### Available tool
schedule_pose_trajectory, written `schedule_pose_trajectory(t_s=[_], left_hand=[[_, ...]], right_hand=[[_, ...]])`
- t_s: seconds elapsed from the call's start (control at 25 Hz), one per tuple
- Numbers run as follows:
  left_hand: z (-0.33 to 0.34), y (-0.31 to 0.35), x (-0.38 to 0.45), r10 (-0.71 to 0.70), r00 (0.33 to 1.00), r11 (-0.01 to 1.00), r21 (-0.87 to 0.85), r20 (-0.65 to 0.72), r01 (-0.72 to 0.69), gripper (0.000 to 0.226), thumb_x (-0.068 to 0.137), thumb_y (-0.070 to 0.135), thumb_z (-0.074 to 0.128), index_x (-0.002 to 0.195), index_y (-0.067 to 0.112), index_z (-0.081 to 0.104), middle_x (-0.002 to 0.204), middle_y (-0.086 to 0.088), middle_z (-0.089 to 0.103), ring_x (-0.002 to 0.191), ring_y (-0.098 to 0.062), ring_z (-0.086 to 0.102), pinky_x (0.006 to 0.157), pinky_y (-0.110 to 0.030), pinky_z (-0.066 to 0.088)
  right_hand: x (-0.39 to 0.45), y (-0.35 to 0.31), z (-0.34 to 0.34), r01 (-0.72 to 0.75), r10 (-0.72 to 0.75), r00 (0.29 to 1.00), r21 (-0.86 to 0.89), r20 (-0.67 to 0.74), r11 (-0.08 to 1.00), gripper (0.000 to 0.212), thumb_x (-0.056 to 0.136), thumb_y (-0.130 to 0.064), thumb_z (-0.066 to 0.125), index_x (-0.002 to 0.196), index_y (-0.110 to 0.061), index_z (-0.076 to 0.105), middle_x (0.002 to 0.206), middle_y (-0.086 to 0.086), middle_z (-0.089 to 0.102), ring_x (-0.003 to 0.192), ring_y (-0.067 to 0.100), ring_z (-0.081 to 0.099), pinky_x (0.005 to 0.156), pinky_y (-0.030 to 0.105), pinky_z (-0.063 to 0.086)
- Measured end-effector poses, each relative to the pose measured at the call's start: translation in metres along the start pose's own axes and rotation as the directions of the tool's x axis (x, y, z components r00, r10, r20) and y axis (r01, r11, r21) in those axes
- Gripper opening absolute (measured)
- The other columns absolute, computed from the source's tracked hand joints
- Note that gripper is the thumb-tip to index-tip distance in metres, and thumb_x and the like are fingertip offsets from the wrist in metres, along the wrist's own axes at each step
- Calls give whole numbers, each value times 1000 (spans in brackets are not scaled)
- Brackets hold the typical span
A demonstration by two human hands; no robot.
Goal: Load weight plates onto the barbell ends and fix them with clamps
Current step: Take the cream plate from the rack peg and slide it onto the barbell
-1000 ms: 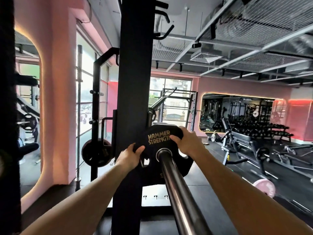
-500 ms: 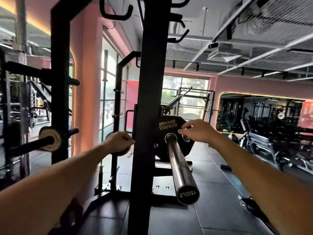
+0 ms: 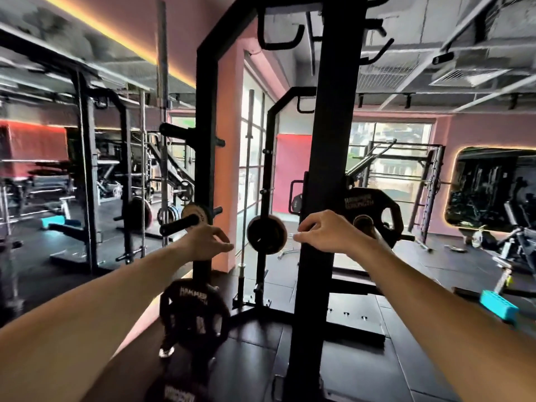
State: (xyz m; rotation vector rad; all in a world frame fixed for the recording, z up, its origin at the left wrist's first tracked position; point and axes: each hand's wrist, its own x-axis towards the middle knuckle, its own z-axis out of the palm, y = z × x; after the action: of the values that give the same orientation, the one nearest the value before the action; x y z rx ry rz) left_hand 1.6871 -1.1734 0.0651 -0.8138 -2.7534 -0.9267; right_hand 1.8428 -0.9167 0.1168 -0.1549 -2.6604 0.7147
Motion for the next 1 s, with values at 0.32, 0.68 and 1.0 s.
schedule_pose_trajectory(t_s=[0.32,0.68,1.0], left_hand=[[-61,-156,-5,-78,996,997,18,40,77,13,88,40,74,93,29,70,102,-2,73,93,-16,67,78,-25,48],[-122,-298,72,-26,1000,1000,0,15,26,6,88,34,74,87,34,69,97,1,73,89,-16,68,78,-27,51],[-97,-351,190,15,1000,998,-59,24,-14,12,95,31,65,86,39,66,92,8,69,75,-5,62,66,-24,44]], right_hand=[[58,-83,137,-49,51,984,-21,168,999,29,83,-40,77,108,-25,75,103,-4,70,99,15,68,69,18,46],[152,-148,256,-140,135,974,16,181,990,26,81,-42,79,103,-28,74,91,-3,70,80,11,66,70,23,49],[270,-107,304,-204,196,966,34,169,978,41,79,-45,80,115,-30,70,108,-1,65,100,15,63,84,24,47]])
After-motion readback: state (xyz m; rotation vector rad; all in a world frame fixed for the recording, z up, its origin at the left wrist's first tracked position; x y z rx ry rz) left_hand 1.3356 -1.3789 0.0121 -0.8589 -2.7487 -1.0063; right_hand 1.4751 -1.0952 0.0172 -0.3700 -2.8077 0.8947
